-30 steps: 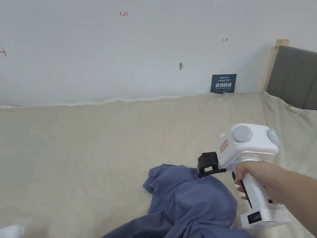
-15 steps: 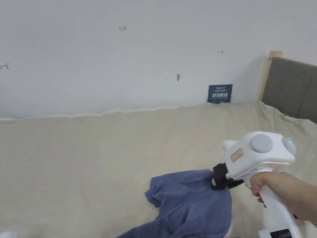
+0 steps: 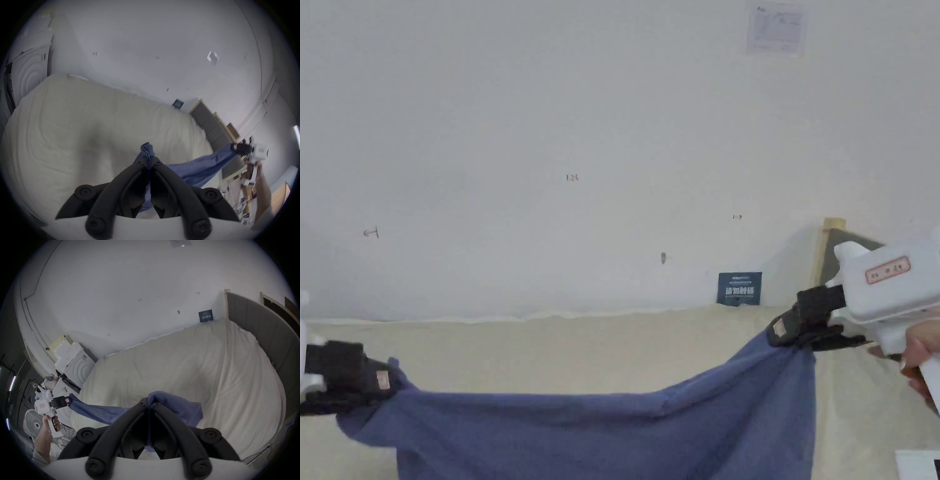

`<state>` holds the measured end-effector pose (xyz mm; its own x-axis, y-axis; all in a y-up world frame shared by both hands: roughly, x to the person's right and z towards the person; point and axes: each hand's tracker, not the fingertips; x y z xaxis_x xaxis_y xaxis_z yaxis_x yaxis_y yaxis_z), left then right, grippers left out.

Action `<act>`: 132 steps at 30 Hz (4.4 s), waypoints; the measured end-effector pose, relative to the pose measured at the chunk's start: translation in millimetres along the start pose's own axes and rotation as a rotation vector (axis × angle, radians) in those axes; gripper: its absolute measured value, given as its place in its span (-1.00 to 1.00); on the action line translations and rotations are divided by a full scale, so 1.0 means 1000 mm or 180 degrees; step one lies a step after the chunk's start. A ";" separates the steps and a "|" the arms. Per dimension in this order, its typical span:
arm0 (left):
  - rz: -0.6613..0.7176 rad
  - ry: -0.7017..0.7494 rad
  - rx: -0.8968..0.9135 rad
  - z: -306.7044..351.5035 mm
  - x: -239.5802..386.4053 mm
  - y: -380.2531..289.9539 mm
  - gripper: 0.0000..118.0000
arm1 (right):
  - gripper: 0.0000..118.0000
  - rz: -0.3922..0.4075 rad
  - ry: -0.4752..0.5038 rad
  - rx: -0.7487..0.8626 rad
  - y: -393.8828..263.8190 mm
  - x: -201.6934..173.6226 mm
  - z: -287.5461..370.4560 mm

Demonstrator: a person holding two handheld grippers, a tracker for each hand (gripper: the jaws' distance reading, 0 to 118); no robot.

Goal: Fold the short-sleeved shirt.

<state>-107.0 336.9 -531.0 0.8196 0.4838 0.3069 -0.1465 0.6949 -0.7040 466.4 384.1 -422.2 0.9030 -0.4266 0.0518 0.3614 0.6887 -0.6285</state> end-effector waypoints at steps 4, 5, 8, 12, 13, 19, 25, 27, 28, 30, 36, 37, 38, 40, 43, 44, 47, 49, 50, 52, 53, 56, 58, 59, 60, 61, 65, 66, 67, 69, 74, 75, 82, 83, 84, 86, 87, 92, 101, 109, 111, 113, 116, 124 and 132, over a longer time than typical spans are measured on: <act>-0.0049 0.0086 0.0346 0.054 0.038 0.051 -0.94 | -0.98 0.0131 -0.0183 0.0345 0.024 -0.035 0.060; -0.0081 0.0132 0.0454 0.069 0.048 0.062 -0.94 | -0.98 0.0150 -0.0216 0.0428 0.031 -0.044 0.075; -0.0083 0.0082 0.0590 0.098 0.072 0.089 -0.94 | -0.98 0.0080 -0.0103 0.0564 0.046 -0.058 0.105; -0.0307 0.0138 0.0780 0.119 0.095 0.115 -0.94 | -0.98 0.0223 -0.0150 0.0738 0.072 -0.079 0.127; -0.0376 0.0168 0.0806 0.119 0.097 0.121 -0.94 | -0.98 0.0249 -0.0169 0.0761 0.081 -0.083 0.129; -0.0360 0.0208 0.0889 0.091 0.090 0.165 -0.94 | -0.98 0.0293 -0.0145 0.1044 0.117 -0.098 0.121; -0.0421 0.0403 0.1041 0.047 0.090 0.208 -0.94 | -0.98 0.0444 -0.0454 0.1252 0.167 -0.103 0.073; -0.0368 0.0399 0.1128 0.029 0.090 0.222 -0.94 | -0.98 0.0407 -0.0476 0.1430 0.183 -0.102 0.054; -0.0364 0.0397 0.1191 0.020 0.088 0.230 -0.94 | -0.98 0.0364 -0.0481 0.1508 0.190 -0.102 0.046; -0.0378 0.0374 0.1355 0.005 0.086 0.242 -0.94 | -0.98 0.0306 -0.0438 0.1676 0.203 -0.100 0.031; -0.0456 0.0352 0.1649 -0.034 0.073 0.254 -0.94 | -0.98 0.0317 -0.0492 0.1888 0.231 -0.092 -0.010; -0.0451 0.0309 0.1667 -0.041 0.069 0.253 -0.94 | -0.98 0.0368 -0.0501 0.1857 0.231 -0.091 -0.018; -0.0451 0.0287 0.1657 -0.047 0.065 0.251 -0.94 | -0.98 0.0424 -0.0522 0.1845 0.230 -0.090 -0.024; -0.0399 0.0241 0.1530 -0.063 0.057 0.245 -0.94 | -0.98 0.0554 -0.0568 0.1864 0.219 -0.086 -0.041; -0.0410 0.0311 0.1293 -0.084 0.045 0.223 -0.94 | -0.98 0.0543 -0.0575 0.1782 0.198 -0.071 -0.066; -0.0382 0.0323 0.1218 -0.091 0.039 0.212 -0.94 | -0.98 0.0489 -0.0618 0.1696 0.187 -0.065 -0.075; -0.0156 0.0230 0.0944 -0.109 0.016 0.178 -0.94 | -0.98 0.0307 -0.0542 0.1318 0.154 -0.039 -0.100; 0.0075 0.0199 0.0723 -0.118 0.005 0.149 -0.94 | -0.98 0.0274 -0.0515 0.1108 0.126 -0.023 -0.113; 0.0123 0.0135 0.0597 -0.121 0.001 0.135 -0.94 | -0.98 0.0339 -0.0505 0.1035 0.112 -0.017 -0.116; -0.0004 0.0165 0.0388 -0.124 -0.006 0.103 -0.94 | -0.98 0.0415 -0.0534 0.0989 0.078 -0.003 -0.119; -0.0061 0.0195 0.0330 -0.123 -0.007 0.088 -0.94 | -0.98 0.0418 -0.0464 0.0900 0.063 0.005 -0.118; -0.0166 0.0026 0.0191 -0.113 -0.012 0.048 -0.94 | -0.98 0.0201 -0.0341 0.0826 0.016 0.017 -0.102; -0.0109 -0.0126 0.0108 -0.099 -0.014 0.021 -0.94 | -0.98 0.0124 -0.0012 0.0886 -0.016 0.023 -0.082; -0.0090 -0.0231 -0.0034 -0.091 -0.014 0.009 -0.94 | -0.98 0.0166 0.0057 0.1036 -0.035 0.023 -0.070; -0.0106 -0.0186 -0.0020 -0.082 -0.013 -0.003 -0.94 | -0.98 0.0229 0.0057 0.1043 -0.051 0.021 -0.059; -0.0158 -0.0199 -0.0032 -0.071 -0.012 -0.018 -0.94 | -0.98 0.0245 0.0062 0.1028 -0.069 0.020 -0.048; -0.0662 -0.0021 -0.0118 -0.035 -0.007 -0.072 -0.94 | -0.98 0.0418 -0.0014 0.0995 -0.139 0.017 -0.011; -0.0624 0.0107 -0.0135 -0.028 -0.008 -0.089 -0.94 | -0.98 0.0492 -0.0021 0.0950 -0.156 0.019 -0.003; -0.0550 0.0063 -0.0153 -0.024 -0.013 -0.101 -0.94 | -0.98 0.0612 -0.0104 0.0921 -0.172 0.019 0.001; -0.0431 -0.0034 -0.0216 -0.017 -0.022 -0.134 -0.94 | -0.98 0.0726 -0.0291 0.0812 -0.204 0.023 0.005; -0.0228 0.0253 -0.0443 -0.025 -0.050 -0.202 -0.94 | -0.98 0.0155 -0.0422 0.0377 -0.272 0.052 -0.014; -0.0169 0.0378 -0.0524 -0.034 -0.060 -0.212 -0.94 | -0.98 0.0046 -0.0539 0.0257 -0.282 0.061 -0.026; 0.0011 0.0751 -0.1003 -0.090 -0.103 -0.239 -0.92 | -0.98 -0.0357 -0.0972 -0.0455 -0.310 0.117 -0.104; -0.0023 0.0782 -0.0946 -0.092 -0.108 -0.243 -0.75 | -0.91 -0.0524 -0.0909 -0.0431 -0.309 0.121 -0.106; -0.0017 0.0832 -0.0872 -0.093 -0.109 -0.245 -0.28 | -0.68 -0.0661 -0.0879 -0.0378 -0.308 0.122 -0.106; 0.0120 0.0963 -0.0777 -0.092 -0.112 -0.249 0.61 | 0.23 -0.0788 -0.0826 -0.0247 -0.307 0.119 -0.101; 0.0197 0.0952 -0.0802 -0.092 -0.114 -0.252 0.76 | 0.45 -0.0768 -0.0838 -0.0265 -0.306 0.118 -0.100; 0.0106 0.0830 -0.0421 -0.059 -0.095 -0.244 1.00 | 0.87 -0.0434 -0.0972 -0.0061 -0.301 0.096 -0.066; -0.0410 0.0202 0.1004 0.019 -0.024 -0.228 1.00 | 0.06 0.0520 -0.0503 0.0862 -0.298 0.013 -0.024; -0.0666 0.0556 0.1200 0.012 0.001 -0.213 -1.00 | -0.86 0.0596 -0.0221 0.1155 -0.273 -0.011 -0.033; -0.0666 0.0333 0.1135 -0.001 -0.005 -0.200 -1.00 | -0.86 0.0579 -0.0208 0.1188 -0.263 -0.009 -0.041; -0.0821 0.0497 0.1130 -0.021 -0.003 -0.175 -1.00 | -0.86 0.0583 -0.0206 0.1225 -0.256 -0.006 -0.050; -0.0763 0.0435 0.0976 -0.064 -0.015 -0.113 -1.00 | -0.86 0.0661 -0.0160 0.1287 -0.242 -0.001 -0.065; -0.0702 0.1071 -0.0832 -0.282 -0.076 0.004 -1.00 | -0.86 0.0667 -0.0121 0.1142 -0.215 0.019 -0.126; -0.0621 0.1109 -0.1337 -0.393 -0.109 0.007 1.00 | -0.86 0.0511 0.0021 0.0765 -0.224 0.035 -0.160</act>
<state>20.2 79.7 -820.7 0.9538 0.1148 0.2777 0.1996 0.4485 -0.8712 379.9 120.4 -403.8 0.9519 -0.3040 -0.0390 0.2594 0.8667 -0.4261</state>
